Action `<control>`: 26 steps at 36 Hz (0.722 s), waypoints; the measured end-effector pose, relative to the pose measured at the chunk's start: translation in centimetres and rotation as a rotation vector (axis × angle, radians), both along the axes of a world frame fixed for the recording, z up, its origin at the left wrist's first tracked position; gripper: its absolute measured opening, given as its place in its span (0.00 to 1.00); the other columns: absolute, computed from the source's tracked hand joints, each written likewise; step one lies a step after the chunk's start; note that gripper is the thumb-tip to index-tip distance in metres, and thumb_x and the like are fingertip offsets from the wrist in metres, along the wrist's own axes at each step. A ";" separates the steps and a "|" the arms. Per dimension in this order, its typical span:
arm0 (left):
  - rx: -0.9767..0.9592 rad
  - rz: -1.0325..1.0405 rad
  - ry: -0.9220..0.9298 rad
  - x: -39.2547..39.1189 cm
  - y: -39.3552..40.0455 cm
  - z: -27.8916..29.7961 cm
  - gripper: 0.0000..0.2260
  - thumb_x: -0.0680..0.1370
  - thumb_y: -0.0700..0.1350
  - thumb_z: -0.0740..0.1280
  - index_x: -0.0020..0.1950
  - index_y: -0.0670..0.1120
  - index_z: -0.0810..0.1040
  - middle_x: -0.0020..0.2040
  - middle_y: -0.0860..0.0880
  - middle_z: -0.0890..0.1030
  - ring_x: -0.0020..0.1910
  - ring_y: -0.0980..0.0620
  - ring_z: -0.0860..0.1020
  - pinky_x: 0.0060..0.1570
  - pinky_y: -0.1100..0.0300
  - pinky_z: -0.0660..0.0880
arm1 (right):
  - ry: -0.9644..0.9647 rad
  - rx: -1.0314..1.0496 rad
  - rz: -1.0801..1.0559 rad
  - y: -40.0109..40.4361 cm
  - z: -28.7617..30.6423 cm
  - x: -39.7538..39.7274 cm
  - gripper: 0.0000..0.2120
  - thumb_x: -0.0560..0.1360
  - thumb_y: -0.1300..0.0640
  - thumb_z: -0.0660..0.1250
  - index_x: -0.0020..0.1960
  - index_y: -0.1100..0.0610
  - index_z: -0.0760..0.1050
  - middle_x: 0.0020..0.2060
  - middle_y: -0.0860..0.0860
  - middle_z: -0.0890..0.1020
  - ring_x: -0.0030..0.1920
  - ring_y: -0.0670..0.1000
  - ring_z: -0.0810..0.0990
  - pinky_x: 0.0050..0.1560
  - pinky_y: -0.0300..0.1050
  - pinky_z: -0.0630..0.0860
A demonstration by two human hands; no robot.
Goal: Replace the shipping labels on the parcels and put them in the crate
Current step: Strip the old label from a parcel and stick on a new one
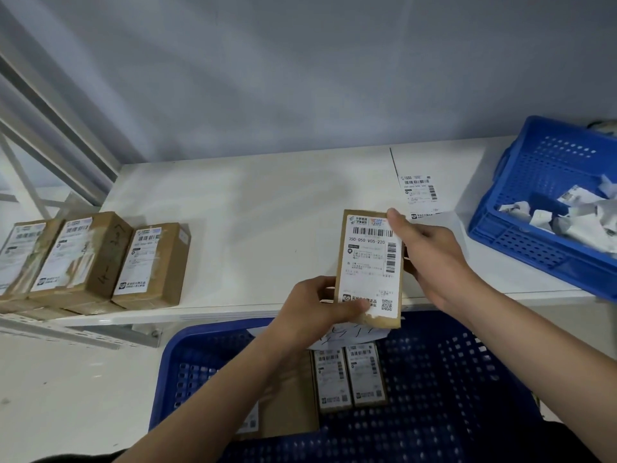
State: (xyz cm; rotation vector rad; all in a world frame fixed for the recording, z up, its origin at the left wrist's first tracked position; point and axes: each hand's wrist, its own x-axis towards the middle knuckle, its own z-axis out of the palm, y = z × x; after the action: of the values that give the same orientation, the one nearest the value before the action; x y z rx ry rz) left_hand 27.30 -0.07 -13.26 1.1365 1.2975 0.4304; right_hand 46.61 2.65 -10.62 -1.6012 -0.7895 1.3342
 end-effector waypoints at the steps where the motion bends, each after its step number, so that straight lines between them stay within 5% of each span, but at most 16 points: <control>1: 0.008 0.013 0.000 0.0 0.0 0.0 0.23 0.72 0.48 0.79 0.65 0.48 0.79 0.56 0.55 0.85 0.51 0.59 0.85 0.53 0.62 0.81 | 0.005 -0.003 0.017 0.0 -0.1 0.0 0.19 0.78 0.41 0.68 0.52 0.57 0.83 0.47 0.49 0.88 0.53 0.49 0.85 0.65 0.50 0.76; 9: -0.004 0.238 -0.167 -0.8 0.8 1.0 0.20 0.74 0.46 0.78 0.63 0.43 0.81 0.53 0.50 0.87 0.52 0.51 0.86 0.59 0.55 0.81 | 0.046 -0.072 0.332 -1.1 -0.8 -0.9 0.18 0.77 0.51 0.72 0.65 0.55 0.78 0.54 0.48 0.86 0.55 0.49 0.85 0.60 0.49 0.79; 26: 0.004 0.330 -0.169 -2.1 2.7 2.9 0.19 0.75 0.45 0.76 0.63 0.45 0.78 0.51 0.49 0.88 0.50 0.48 0.87 0.53 0.50 0.83 | -0.093 -0.030 0.439 -2.0 0.0 -2.5 0.18 0.74 0.52 0.76 0.63 0.46 0.78 0.50 0.42 0.87 0.50 0.44 0.86 0.60 0.48 0.80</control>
State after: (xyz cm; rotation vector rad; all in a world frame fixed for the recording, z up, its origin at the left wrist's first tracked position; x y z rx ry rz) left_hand 25.19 2.63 -10.38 0.8694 1.3371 0.7566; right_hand 44.06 0.65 -10.58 -1.5774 -1.2345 1.5881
